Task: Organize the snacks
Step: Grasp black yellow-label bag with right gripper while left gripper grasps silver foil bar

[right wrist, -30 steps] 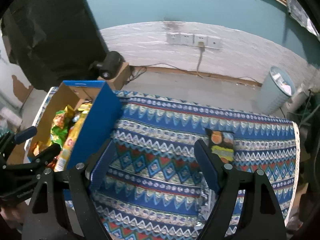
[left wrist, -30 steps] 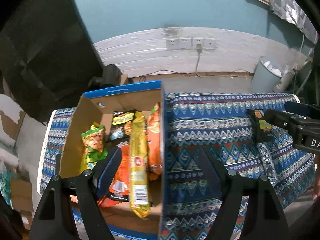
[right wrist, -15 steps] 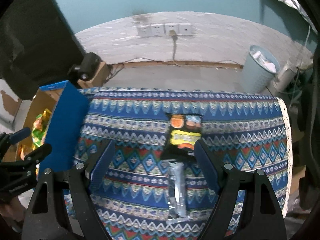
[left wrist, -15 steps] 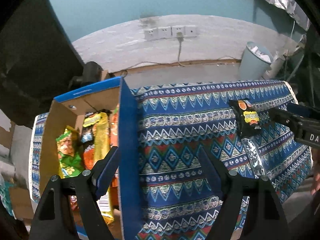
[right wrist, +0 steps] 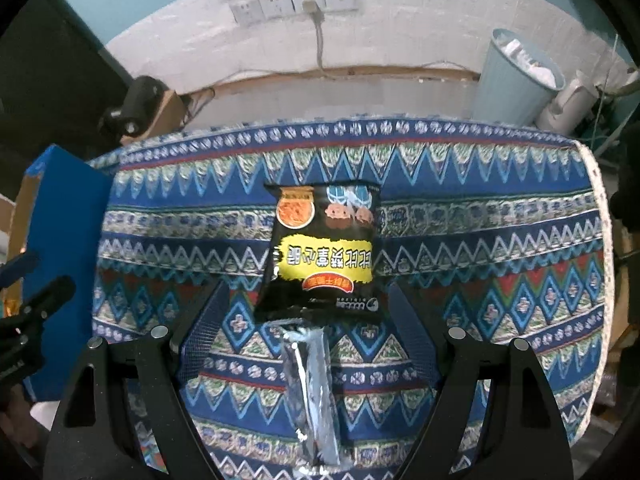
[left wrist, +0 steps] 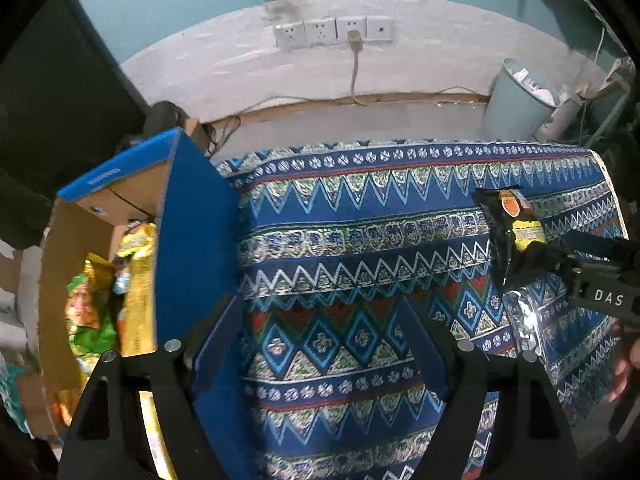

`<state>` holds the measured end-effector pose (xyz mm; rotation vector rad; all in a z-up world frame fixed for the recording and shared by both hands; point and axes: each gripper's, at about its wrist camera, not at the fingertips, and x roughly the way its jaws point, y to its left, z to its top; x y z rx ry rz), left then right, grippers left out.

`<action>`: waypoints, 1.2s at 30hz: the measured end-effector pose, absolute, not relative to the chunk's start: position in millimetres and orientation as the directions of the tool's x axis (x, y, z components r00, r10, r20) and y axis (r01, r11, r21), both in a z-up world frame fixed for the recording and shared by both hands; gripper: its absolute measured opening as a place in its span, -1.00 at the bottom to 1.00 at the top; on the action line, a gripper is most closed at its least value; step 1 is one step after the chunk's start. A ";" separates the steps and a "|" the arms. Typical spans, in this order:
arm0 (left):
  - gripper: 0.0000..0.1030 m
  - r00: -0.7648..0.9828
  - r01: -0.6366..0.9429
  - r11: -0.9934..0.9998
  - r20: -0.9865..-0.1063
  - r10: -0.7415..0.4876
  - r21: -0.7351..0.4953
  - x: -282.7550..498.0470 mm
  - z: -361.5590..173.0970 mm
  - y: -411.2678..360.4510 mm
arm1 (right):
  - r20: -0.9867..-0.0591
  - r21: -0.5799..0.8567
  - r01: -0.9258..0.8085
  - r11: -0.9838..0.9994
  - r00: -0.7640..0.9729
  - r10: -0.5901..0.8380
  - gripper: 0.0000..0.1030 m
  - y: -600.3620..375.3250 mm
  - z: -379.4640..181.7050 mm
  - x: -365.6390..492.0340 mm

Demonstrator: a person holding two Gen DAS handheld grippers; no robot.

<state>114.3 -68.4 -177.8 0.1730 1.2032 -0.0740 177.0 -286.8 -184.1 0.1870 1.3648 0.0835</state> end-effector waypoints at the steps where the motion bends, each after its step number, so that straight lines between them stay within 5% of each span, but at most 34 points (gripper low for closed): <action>1: 0.58 0.352 0.148 0.985 -0.935 0.031 0.089 116.3 -180.6 -68.5 | -0.965 0.183 0.053 0.982 0.200 0.169 0.56 -287.5 -188.9 178.8; 17: 0.58 0.283 0.153 0.985 -0.959 0.031 0.077 142.7 -224.9 -77.8 | -0.978 0.158 0.050 0.986 0.144 0.149 0.56 -282.5 -237.9 203.4; 20: 0.58 0.279 0.164 0.983 -0.960 0.029 0.078 143.3 -224.7 -84.0 | -0.979 0.153 0.043 0.987 0.141 0.145 0.43 -283.6 -243.5 203.0; 22: 0.58 0.283 0.170 0.982 -0.959 0.029 0.080 142.0 -222.6 -89.9 | -0.978 0.147 0.033 0.989 0.156 0.140 0.25 -282.7 -241.1 202.9; 36: 0.58 0.241 0.234 0.972 -0.970 -0.027 0.031 114.5 -215.5 -140.5 | -0.971 0.075 0.028 0.997 0.231 0.067 0.25 -313.7 -202.9 179.7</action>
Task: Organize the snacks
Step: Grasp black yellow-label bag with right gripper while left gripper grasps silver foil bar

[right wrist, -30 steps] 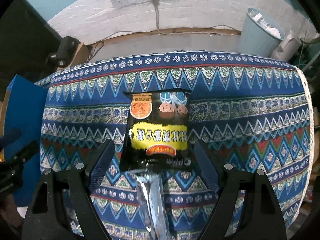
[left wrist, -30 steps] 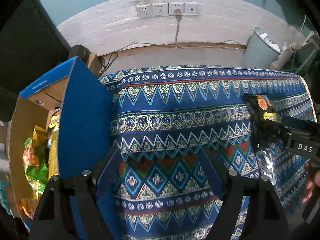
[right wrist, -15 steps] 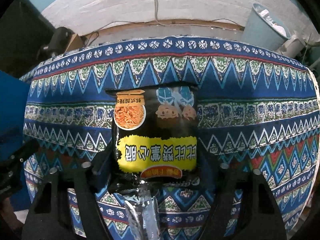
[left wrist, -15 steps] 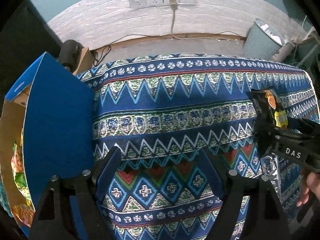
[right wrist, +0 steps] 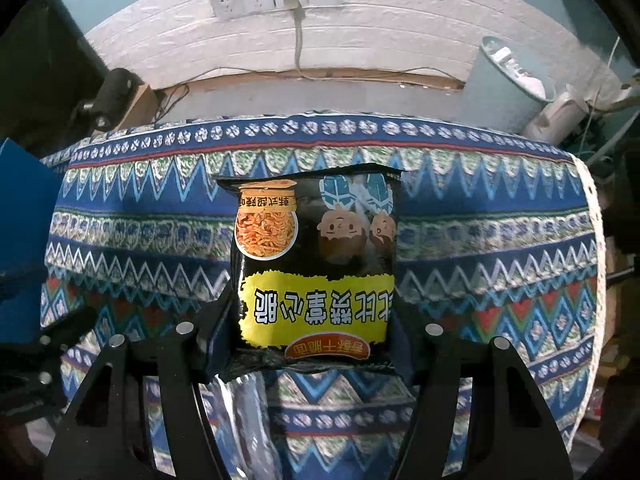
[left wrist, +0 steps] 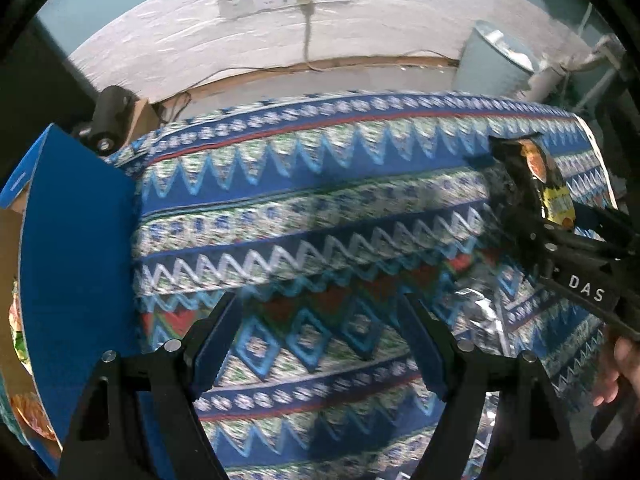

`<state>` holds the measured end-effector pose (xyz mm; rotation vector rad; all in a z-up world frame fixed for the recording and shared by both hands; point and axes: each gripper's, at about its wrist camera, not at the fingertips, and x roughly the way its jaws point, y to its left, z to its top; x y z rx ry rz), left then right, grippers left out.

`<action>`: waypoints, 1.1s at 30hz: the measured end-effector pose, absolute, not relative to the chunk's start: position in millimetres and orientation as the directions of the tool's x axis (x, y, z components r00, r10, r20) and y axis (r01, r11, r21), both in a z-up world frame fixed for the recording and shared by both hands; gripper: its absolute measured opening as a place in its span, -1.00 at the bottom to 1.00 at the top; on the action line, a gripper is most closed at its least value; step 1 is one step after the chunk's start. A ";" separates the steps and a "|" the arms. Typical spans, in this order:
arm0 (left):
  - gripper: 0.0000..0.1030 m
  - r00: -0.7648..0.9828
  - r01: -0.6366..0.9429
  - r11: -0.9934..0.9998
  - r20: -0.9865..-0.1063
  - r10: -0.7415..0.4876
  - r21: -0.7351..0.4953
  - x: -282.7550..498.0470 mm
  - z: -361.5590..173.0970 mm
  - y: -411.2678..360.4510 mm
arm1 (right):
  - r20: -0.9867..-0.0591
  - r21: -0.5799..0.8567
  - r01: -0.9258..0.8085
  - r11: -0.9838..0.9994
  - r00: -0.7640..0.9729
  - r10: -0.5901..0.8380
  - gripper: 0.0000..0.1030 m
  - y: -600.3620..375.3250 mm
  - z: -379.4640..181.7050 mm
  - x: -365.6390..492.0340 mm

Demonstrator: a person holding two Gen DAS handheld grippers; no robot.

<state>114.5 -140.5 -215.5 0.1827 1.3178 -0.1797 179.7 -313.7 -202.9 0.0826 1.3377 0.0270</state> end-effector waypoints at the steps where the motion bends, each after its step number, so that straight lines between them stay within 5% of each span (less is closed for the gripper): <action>1: 0.58 0.237 0.241 0.970 -0.971 -0.033 0.026 111.7 -215.0 -145.9 | -0.971 0.070 0.027 0.997 0.231 0.062 0.25 -312.8 -202.2 177.2; 27: 0.58 0.067 0.279 0.957 -0.993 -0.099 -0.077 55.0 -273.0 -267.6 | -0.975 0.033 0.142 0.989 0.223 0.001 0.25 -398.4 -189.3 101.2; 30: 0.32 0.097 0.316 0.948 -0.992 -0.079 -0.045 41.9 -275.3 -274.6 | -0.974 0.039 0.141 0.989 0.224 0.007 0.25 -399.2 -189.2 101.4; 33: -0.29 0.124 0.344 0.938 -0.989 -0.080 -0.033 36.9 -269.7 -273.6 | -0.975 0.041 0.135 0.990 0.224 0.010 0.25 -400.9 -191.5 103.7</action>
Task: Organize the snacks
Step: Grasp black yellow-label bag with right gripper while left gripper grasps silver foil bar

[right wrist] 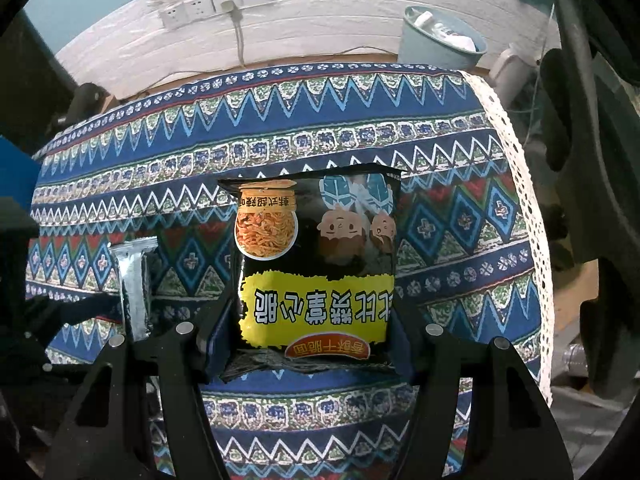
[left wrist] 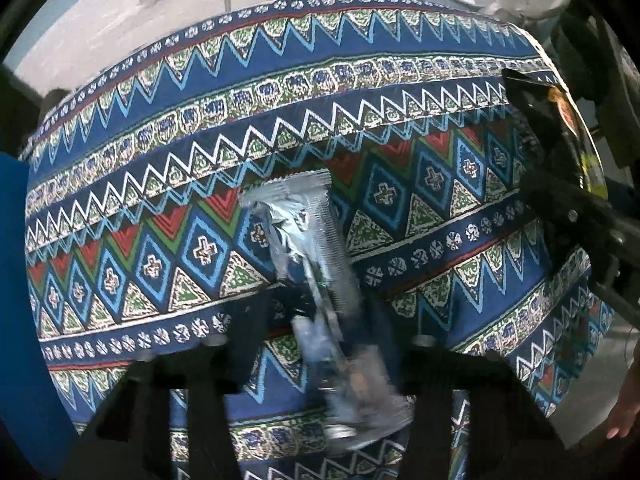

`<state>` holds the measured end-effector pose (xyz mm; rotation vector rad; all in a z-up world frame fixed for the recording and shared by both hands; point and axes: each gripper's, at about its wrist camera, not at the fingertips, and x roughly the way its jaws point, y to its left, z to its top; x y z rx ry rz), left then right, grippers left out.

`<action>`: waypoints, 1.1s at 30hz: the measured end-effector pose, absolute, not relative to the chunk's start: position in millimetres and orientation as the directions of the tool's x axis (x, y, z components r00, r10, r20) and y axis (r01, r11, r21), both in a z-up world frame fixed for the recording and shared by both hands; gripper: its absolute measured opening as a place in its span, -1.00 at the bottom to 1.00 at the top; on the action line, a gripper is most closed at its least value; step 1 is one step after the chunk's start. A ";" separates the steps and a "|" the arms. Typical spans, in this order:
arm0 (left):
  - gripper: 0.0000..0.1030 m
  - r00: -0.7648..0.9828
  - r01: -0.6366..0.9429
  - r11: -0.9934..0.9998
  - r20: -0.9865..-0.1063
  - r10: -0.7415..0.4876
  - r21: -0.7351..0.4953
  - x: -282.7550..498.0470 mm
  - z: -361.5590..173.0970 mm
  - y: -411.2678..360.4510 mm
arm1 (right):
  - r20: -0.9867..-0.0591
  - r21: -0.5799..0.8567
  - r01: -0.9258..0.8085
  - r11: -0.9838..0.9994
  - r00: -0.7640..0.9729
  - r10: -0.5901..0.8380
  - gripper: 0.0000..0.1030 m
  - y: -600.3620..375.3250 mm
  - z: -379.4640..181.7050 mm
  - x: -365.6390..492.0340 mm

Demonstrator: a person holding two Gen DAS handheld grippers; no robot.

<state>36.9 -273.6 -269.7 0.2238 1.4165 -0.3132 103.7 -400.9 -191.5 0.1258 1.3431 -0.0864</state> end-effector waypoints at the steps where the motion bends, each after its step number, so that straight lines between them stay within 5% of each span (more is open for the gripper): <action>1: -0.39 0.120 0.348 0.937 -0.989 -0.086 -0.039 36.9 -268.7 -272.0 | -0.974 0.042 0.133 0.990 0.224 0.011 0.25 -398.4 -191.6 104.8; 33: -0.43 0.407 0.325 0.945 -0.906 -0.116 0.025 49.5 -125.8 -156.6 | -0.926 0.082 -0.064 0.995 0.364 0.100 0.25 -314.5 -108.9 115.0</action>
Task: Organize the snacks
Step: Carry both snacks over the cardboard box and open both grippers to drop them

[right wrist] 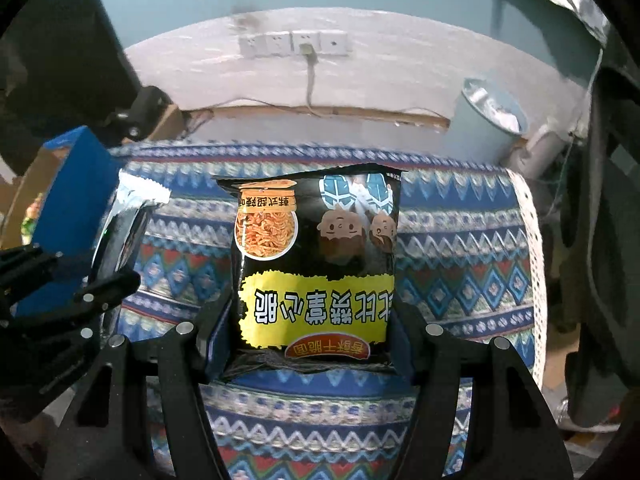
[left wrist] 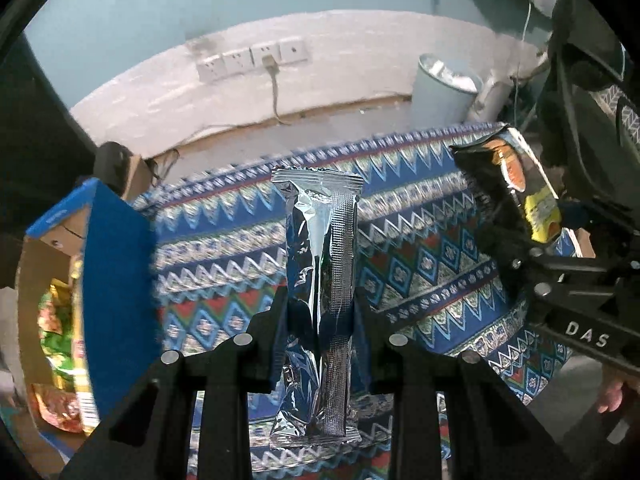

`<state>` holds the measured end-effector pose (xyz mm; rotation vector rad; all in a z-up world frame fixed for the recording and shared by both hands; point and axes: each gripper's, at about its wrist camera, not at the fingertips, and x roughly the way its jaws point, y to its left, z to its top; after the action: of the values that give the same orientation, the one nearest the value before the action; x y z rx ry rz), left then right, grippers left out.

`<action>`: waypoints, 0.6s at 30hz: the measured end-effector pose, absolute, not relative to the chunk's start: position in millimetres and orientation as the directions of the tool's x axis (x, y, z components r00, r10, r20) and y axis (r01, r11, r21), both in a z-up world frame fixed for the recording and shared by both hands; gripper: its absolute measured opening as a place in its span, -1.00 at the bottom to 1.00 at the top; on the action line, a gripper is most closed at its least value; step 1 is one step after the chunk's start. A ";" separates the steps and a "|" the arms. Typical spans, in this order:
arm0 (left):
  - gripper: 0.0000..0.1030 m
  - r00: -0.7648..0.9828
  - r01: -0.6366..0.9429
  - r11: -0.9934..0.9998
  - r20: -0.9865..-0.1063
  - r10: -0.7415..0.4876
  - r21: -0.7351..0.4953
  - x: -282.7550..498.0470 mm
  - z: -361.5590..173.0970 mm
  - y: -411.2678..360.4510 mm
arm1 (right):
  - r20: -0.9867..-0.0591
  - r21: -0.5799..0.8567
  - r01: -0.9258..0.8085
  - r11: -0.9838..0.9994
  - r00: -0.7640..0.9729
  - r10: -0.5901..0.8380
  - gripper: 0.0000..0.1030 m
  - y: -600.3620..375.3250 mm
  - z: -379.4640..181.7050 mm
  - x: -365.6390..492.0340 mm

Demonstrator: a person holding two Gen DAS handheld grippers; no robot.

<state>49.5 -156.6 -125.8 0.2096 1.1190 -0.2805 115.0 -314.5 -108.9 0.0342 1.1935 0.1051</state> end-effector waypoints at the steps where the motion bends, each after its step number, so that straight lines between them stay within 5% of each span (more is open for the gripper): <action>1: -0.43 0.420 0.322 0.946 -0.901 -0.111 0.033 50.0 -124.2 -154.4 | -0.923 0.085 -0.073 0.994 0.370 0.106 0.25 -309.8 -106.1 117.1; 18: -0.43 0.528 0.220 0.972 -0.848 -0.044 0.087 43.2 -86.1 -71.4 | -0.875 0.141 -0.205 0.968 0.431 0.219 0.25 -226.1 -66.9 131.2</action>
<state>43.2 -71.4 -86.1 0.1924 1.0036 -0.1588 131.2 -226.1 -66.9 0.0141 1.0934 0.2649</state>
